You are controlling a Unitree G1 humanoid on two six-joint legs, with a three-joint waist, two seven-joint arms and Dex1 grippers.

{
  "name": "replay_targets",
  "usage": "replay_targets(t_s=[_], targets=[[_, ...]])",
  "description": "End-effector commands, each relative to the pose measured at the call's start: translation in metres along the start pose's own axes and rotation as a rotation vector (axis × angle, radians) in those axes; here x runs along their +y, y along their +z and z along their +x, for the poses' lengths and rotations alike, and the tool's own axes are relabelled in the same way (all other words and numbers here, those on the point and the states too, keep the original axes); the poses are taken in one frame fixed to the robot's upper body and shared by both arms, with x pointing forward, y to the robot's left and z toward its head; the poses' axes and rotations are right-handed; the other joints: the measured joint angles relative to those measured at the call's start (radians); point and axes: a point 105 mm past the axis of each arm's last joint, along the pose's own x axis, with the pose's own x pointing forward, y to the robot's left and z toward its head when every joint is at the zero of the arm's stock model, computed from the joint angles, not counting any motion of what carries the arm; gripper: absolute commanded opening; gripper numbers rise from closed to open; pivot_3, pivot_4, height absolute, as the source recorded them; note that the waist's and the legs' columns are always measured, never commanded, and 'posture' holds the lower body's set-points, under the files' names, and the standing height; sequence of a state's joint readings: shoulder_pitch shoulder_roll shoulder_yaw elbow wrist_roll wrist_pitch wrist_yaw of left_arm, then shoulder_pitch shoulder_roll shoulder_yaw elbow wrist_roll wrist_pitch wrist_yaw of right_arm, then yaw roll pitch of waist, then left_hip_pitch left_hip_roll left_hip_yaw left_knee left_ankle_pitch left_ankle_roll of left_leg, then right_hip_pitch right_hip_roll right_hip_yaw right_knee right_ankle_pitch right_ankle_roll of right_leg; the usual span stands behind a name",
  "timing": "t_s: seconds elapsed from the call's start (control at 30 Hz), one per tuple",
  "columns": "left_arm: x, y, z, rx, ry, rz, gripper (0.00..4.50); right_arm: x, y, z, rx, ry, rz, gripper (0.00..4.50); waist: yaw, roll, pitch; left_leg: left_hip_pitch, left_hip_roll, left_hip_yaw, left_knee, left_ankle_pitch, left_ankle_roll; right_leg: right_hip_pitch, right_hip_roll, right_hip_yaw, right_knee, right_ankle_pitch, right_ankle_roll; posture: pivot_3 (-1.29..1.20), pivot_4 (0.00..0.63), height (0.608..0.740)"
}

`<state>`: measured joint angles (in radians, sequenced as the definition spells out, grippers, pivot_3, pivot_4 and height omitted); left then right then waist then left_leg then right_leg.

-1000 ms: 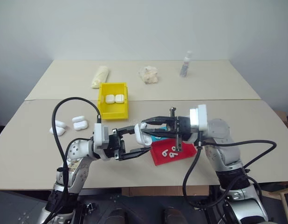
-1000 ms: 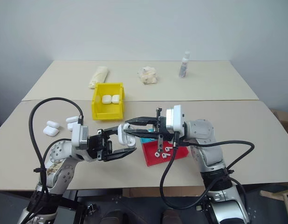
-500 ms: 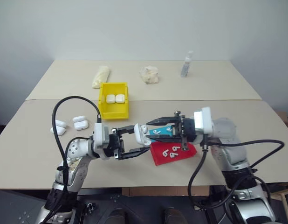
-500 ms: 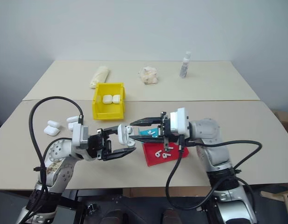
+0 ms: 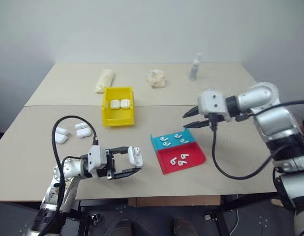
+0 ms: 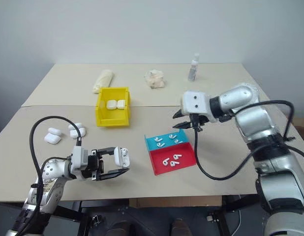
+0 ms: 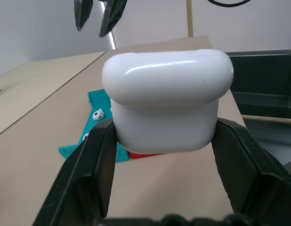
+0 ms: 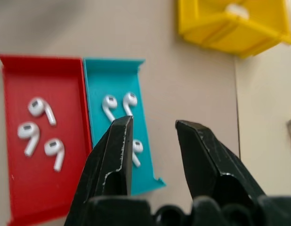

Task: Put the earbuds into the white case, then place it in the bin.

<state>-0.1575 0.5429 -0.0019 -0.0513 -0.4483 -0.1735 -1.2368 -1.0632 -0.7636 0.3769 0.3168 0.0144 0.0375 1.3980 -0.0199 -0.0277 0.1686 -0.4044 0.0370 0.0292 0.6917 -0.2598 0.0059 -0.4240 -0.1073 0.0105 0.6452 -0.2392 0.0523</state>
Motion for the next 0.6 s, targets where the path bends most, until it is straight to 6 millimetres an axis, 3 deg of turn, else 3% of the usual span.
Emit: replay_targets(t_s=[0.03,0.4,0.6], targets=[[0.001,0.008,0.002,-0.017,0.006,0.045,2.76,-0.014,-0.001,0.005,0.123,0.063,-0.124,1.85,0.0,0.0,0.0,0.0,0.0,0.0,0.0,0.0,0.0,0.0,0.0,0.0,0.0,0.0,0.0,0.0,0.15,0.74],[-0.005,0.007,0.0,-0.003,0.032,0.044,2.76,-0.018,-0.019,0.052,0.313,0.269,-0.268,1.85,0.0,0.001,0.001,0.0,0.0,0.0,0.0,0.0,0.0,0.0,0.0,0.0,0.001,0.0,0.0,0.0,0.15,0.74],[-0.008,0.008,-0.001,0.006,0.058,0.04,2.76,-0.017,-0.025,0.064,0.367,0.295,-0.328,1.85,-0.001,0.002,0.001,0.0,0.0,0.0,-0.001,0.0,-0.001,-0.001,0.0,0.0,0.001,0.0,0.0,0.0,0.15,0.74]])
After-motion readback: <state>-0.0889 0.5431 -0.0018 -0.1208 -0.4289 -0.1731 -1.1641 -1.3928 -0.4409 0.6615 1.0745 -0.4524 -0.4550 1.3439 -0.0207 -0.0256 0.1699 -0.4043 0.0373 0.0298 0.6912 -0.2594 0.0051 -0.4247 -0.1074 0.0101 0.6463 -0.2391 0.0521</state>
